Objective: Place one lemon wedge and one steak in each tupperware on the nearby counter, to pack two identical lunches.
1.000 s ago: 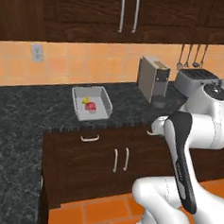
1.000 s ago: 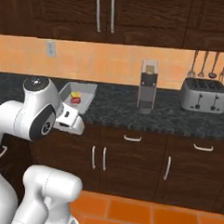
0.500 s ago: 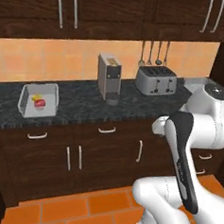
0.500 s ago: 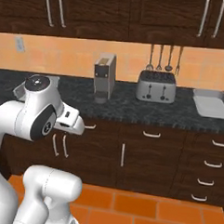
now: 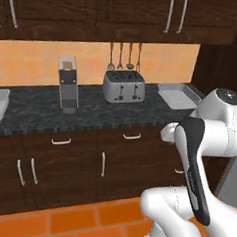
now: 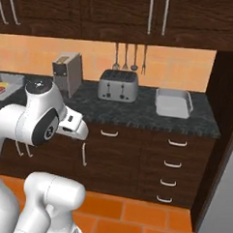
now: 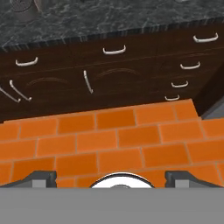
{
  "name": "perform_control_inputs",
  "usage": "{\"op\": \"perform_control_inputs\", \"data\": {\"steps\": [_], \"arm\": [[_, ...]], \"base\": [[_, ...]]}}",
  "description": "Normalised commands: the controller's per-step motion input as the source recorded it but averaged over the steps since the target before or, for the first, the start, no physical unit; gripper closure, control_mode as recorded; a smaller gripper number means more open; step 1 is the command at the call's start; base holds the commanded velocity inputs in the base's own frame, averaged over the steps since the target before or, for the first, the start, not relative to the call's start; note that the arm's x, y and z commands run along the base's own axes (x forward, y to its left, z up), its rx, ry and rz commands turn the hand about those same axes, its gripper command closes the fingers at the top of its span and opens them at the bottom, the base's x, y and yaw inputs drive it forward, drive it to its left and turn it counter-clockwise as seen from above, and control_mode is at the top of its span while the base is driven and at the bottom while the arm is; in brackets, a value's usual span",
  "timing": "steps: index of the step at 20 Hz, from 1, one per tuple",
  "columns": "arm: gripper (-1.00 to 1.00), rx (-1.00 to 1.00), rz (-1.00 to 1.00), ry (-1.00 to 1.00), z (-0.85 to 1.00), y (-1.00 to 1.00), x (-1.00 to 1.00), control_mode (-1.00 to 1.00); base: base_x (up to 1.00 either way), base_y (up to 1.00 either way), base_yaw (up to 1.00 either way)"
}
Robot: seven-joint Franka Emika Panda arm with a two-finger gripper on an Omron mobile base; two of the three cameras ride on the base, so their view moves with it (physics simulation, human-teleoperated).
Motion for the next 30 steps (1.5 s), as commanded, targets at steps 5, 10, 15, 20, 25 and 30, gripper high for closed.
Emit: {"op": "perform_control_inputs", "data": {"steps": [5, 10, 15, 20, 25, 30], "arm": [[-1.0, 0.0, 0.0, 0.0, 0.0, 0.0, 0.0, 1.0], [-1.0, 0.0, 0.0, 0.0, 0.0, 0.0, 0.0, 1.0], [-1.0, 0.0, 0.0, 0.0, 0.0, 0.0, 0.0, 1.0], [-1.0, 0.0, 0.0, 0.0, 0.0, 0.0, 0.0, 1.0], [-1.0, 0.0, 0.0, 0.0, 0.0, 0.0, 0.0, 1.0], [-1.0, 0.0, 0.0, 0.0, 0.0, 0.0, 0.0, 1.0]], "base": [[0.0, -1.0, 0.02], [0.0, -1.0, 0.0], [0.0, -1.0, 0.0], [0.02, -1.0, 0.0], [0.26, -0.92, 0.0], [0.49, -0.73, 0.0]]}}
